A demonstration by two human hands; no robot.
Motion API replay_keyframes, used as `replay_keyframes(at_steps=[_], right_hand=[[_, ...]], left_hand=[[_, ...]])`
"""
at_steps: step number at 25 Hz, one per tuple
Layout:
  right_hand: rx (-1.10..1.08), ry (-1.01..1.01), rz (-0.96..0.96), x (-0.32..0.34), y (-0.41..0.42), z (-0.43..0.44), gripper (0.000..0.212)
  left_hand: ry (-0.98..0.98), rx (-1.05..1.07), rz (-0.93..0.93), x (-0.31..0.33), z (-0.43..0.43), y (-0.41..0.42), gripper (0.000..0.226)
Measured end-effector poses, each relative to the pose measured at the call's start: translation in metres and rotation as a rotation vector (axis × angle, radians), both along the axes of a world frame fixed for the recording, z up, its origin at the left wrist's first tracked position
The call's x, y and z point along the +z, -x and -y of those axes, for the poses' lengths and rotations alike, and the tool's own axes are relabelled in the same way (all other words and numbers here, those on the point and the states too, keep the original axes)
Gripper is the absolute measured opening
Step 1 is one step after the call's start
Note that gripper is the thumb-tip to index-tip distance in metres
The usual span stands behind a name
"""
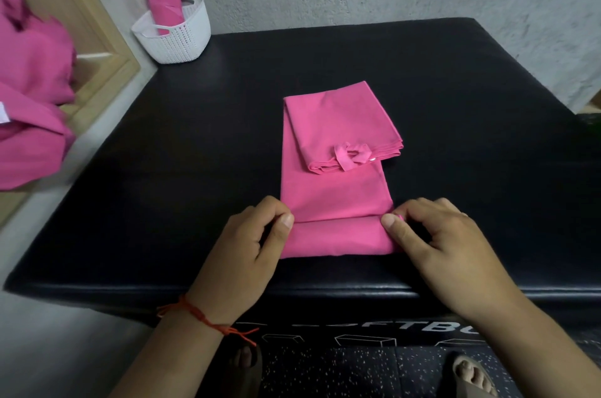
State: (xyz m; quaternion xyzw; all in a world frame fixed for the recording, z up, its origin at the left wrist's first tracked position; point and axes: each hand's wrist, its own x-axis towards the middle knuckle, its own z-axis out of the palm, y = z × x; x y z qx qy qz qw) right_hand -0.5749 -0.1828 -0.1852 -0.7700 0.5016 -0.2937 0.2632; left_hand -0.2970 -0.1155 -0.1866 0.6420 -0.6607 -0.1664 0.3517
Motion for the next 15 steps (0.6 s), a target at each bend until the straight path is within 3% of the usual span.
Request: replay_keyframes(at_steps=[7,10,15], right_hand=[[-0.019,0.013,-0.023,-0.002,-0.004,0.0,0.029],[-0.083,0.086,0.02,-0.004,-0.007,0.0,0.02],[-0.042,0.251,0.075,-0.005,-0.009,-0.007,0.007]], left_hand=[[0.243,-0.049,0.086,-0.003,-0.009,-0.002,0.015],[0.214,-0.07,0.125,-0.005,-0.01,-0.007,0.036],[0.114,-0.028,0.003,-0.001,-0.006,-0.01,0.035]])
